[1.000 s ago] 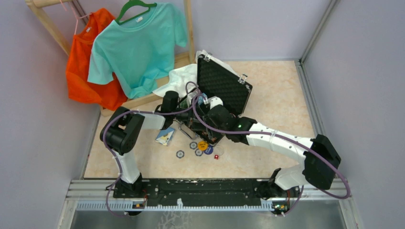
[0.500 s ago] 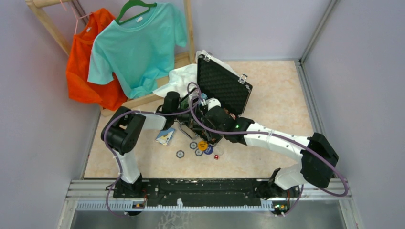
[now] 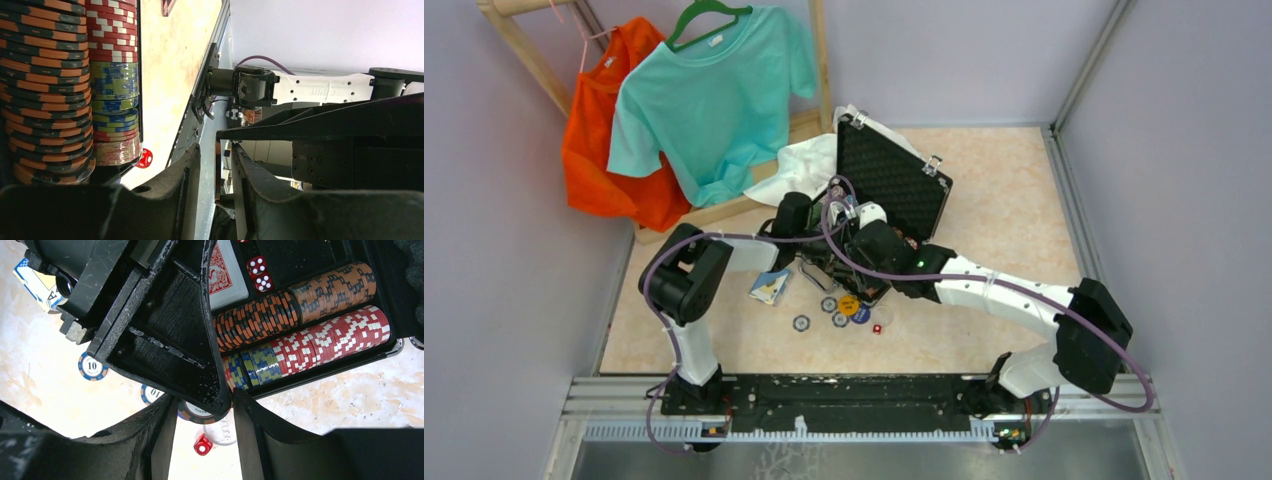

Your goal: Pack up texas hold em set

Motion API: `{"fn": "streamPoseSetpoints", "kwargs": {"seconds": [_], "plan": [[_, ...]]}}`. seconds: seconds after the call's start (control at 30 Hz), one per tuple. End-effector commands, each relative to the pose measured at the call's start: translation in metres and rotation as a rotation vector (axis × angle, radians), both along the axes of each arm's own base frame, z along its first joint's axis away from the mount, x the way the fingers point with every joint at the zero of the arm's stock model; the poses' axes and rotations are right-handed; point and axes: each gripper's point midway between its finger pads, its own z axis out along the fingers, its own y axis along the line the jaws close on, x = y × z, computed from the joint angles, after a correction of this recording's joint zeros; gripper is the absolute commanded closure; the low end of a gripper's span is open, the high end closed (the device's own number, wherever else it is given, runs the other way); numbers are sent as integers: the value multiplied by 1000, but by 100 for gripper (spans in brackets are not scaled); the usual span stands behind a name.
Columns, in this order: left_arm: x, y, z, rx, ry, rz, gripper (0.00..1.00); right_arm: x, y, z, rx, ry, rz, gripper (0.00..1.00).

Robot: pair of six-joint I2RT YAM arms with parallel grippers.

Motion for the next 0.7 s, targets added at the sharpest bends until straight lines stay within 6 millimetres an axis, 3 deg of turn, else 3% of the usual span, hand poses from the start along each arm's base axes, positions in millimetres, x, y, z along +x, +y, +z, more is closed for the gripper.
{"fn": "streamPoseSetpoints", "kwargs": {"seconds": [0.0,0.4,0.53,0.67], "plan": [[-1,-1,0,-2,-27,-27,67,9,14,28,52,-63,5,55],[-3,0,0,-13,-23,-30,77,9,12,19,29,-54,0,55],[0,2,3,-36,-37,-2,67,6,12,14,31,-41,14,54],[18,11,12,-49,-67,80,61,1,13,13,33,-33,33,50]]}}
